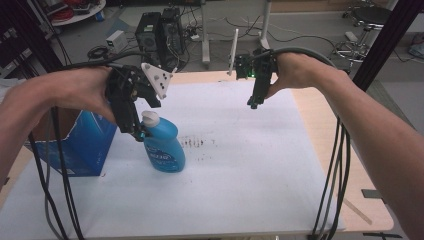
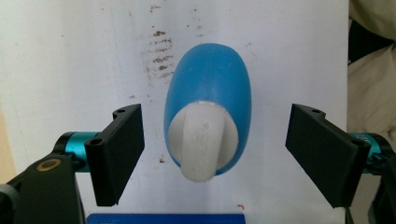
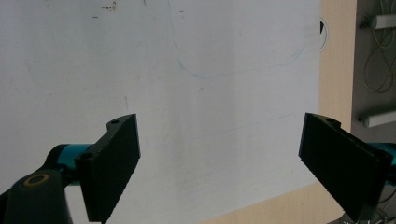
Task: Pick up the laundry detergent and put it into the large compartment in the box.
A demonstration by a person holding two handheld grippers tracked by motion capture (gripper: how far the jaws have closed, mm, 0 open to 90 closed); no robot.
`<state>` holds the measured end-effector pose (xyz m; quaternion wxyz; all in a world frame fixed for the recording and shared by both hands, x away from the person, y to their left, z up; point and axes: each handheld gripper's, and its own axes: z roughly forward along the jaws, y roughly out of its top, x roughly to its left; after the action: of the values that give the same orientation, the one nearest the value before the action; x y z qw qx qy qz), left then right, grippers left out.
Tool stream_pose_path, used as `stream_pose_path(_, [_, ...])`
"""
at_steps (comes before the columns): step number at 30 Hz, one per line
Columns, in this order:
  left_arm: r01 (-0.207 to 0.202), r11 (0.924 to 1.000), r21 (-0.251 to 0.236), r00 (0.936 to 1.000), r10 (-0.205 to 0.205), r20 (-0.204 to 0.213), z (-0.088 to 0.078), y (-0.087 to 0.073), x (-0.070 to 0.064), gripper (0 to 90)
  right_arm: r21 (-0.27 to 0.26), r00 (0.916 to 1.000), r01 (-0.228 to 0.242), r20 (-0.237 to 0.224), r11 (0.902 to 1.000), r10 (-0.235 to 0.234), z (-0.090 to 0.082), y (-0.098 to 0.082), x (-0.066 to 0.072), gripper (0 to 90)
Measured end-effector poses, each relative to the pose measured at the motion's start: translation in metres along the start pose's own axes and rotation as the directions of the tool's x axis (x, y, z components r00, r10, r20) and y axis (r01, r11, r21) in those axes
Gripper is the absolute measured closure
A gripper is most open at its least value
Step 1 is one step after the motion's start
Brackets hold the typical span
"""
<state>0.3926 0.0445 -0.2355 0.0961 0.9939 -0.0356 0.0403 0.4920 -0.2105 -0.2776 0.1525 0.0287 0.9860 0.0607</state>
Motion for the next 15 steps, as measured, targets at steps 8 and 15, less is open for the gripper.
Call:
stream_pose_path(8, [-0.012,0.9996,0.026,0.9996,0.012,0.024,0.022,-0.002,0.008,19.6,-0.015,0.9999,0.011,0.009,0.9998,-0.011,-0.003,0.002,0.002,11.7])
stream_pose_path(15, [-0.018,0.9989,0.044,0.9996,0.017,0.024,0.035,-0.003,0.009,19.6,-0.012,0.9999,0.009,0.009,0.9999,-0.009,-0.004,0.002,0.003,11.7])
